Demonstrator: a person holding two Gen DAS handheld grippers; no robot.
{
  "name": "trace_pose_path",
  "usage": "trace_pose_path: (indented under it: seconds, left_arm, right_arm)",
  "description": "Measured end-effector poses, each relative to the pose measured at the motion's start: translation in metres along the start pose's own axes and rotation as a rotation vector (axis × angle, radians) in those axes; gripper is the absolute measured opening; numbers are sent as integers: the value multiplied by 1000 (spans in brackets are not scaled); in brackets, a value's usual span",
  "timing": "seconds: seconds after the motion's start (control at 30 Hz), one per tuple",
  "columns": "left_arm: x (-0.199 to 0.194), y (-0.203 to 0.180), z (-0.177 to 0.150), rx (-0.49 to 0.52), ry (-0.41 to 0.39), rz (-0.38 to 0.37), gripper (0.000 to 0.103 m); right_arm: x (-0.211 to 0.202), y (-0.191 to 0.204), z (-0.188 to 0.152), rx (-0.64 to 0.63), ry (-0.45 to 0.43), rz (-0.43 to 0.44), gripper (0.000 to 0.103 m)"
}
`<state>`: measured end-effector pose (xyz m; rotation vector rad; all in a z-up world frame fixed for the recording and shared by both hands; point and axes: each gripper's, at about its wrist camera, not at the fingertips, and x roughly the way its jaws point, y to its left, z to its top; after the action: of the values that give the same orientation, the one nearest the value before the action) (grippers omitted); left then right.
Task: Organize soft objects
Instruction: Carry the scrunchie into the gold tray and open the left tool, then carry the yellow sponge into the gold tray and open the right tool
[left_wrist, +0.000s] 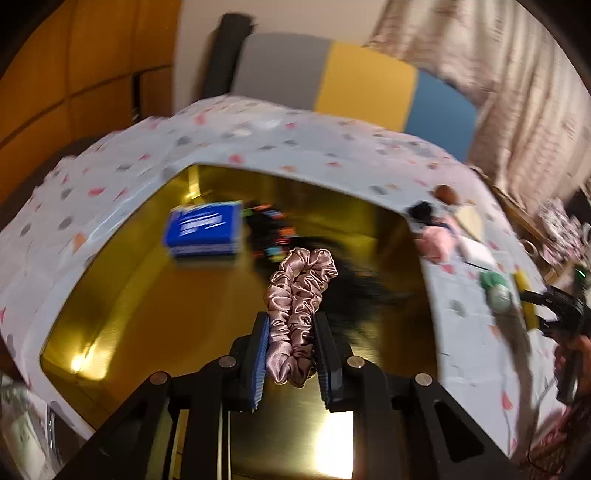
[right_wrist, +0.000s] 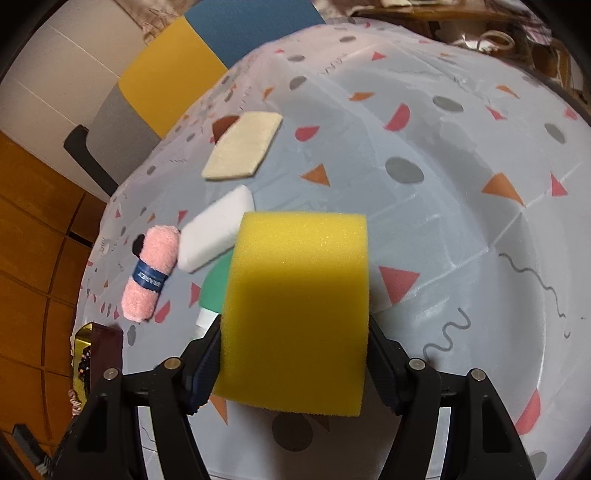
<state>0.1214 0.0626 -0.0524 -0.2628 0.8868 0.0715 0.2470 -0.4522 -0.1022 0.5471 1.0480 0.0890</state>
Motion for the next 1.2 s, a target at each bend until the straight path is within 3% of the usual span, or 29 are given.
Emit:
trace_pose_path:
  seconds: [0.4, 0.47, 0.53, 0.73, 0.8, 0.87, 1.0, 1.2]
  left_arm:
    - [31, 65, 7, -80, 76, 131, 24]
    - [34, 71, 9, -88, 87, 156, 32]
    - [33, 73, 11, -81, 75, 212, 43]
    - [16, 66, 9, -34, -6, 238, 45]
    - [8, 62, 6, -44, -41, 212, 45]
    - [1, 57, 3, -68, -63, 122, 45]
    - [-2, 45, -2, -103, -13, -36, 45]
    - [-10, 19, -17, -42, -2, -105, 45]
  right_arm:
    - [-26, 23, 2, -124, -159, 46, 70]
    - [-28, 29, -1, -149, -183, 62, 70]
    - [-32, 38, -4, -183, -215, 103, 70]
    - [-31, 72, -26, -291, -197, 165, 70]
    - [-29, 87, -35, -321, -173, 181, 70]
    - [-26, 106, -46, -355, -144, 206, 70]
    - [-19, 150, -66, -445, -88, 247, 70]
    - [-3, 228, -91, -625, -27, 276, 70]
